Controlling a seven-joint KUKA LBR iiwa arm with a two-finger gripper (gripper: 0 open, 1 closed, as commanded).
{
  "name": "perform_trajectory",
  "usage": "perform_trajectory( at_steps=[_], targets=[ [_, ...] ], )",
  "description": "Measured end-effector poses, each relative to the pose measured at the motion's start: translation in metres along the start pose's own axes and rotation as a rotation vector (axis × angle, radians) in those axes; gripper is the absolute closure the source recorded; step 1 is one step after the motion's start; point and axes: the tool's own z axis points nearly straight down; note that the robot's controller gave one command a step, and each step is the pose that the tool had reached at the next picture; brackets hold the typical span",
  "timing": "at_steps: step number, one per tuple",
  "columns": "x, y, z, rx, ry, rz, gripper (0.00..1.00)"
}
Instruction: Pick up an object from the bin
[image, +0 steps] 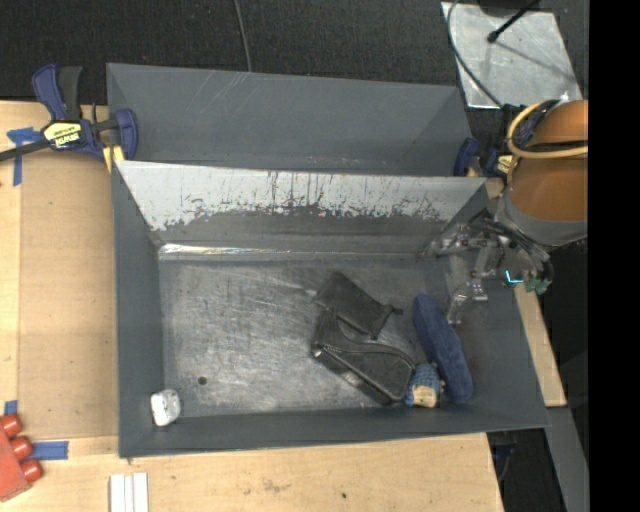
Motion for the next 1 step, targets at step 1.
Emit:
perform_trajectory(
  at_steps=[1],
  targets=[
    [-0.0129, -0.0047, 0.0745, 0.005, -0.012, -0.033, 0.00]
  ],
)
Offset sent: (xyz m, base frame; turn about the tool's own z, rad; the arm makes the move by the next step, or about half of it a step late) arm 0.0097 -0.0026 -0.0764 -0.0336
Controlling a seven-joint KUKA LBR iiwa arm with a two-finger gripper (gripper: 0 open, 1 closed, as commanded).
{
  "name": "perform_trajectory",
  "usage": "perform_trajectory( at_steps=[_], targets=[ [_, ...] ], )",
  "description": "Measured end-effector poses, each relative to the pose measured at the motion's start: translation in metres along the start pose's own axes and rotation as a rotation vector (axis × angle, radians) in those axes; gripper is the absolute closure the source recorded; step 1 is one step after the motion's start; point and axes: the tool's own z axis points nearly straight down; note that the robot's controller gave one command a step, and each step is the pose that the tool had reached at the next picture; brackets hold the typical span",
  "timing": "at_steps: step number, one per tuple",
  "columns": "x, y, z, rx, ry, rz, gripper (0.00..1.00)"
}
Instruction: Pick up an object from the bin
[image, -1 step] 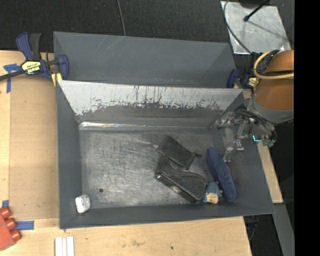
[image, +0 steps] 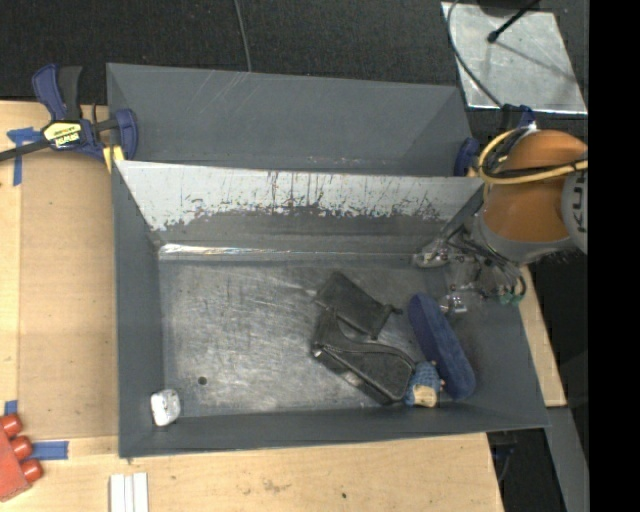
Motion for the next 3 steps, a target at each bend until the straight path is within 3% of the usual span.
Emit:
perform_trajectory(
  at_steps=[1, 2, 3],
  targets=[
    [0.002, 0.047, -0.007, -0.004, 0.002, -0.118, 0.00],
    [0.013, 0.082, -0.087, -0.004, -0.003, -0.186, 0.00],
    [0.034, 0.102, -0.050, -0.002, -0.009, -0.299, 0.00]
  ],
)
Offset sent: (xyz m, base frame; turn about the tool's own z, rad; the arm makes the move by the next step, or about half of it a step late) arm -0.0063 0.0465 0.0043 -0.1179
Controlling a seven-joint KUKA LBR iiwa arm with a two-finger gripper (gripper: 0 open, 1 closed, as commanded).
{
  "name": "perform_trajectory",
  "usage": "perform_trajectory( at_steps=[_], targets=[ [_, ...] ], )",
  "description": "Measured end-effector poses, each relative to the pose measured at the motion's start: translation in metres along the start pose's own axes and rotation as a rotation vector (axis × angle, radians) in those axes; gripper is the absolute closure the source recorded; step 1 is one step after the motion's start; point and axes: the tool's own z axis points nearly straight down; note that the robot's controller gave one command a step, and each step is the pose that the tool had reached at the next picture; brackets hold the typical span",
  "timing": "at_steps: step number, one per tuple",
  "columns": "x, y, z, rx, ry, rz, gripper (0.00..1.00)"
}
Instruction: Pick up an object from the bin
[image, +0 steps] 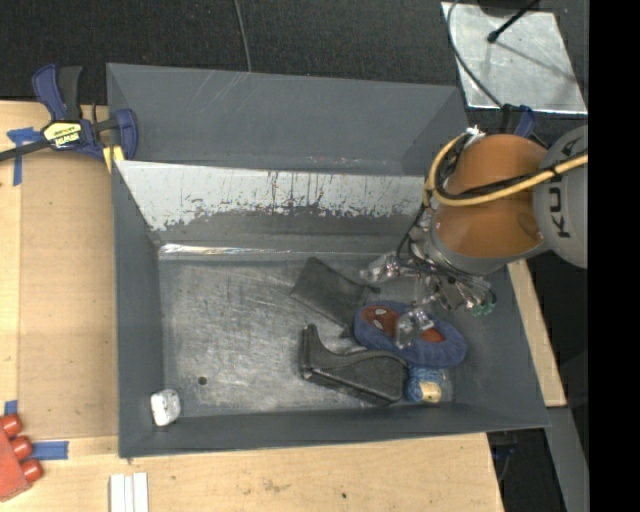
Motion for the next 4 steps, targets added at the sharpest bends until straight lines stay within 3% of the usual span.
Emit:
perform_trajectory(
  at_steps=[1, 2, 3, 4],
  targets=[
    [0.028, -0.020, 0.006, -0.007, 0.012, -0.181, 0.00],
    [0.012, -0.038, 0.046, -0.012, 0.017, -0.168, 0.00],
    [0.013, -0.040, 0.043, -0.008, 0.020, -0.171, 1.00],
    [-0.013, -0.051, -0.092, -0.005, 0.006, -0.522, 1.00]
  ],
)
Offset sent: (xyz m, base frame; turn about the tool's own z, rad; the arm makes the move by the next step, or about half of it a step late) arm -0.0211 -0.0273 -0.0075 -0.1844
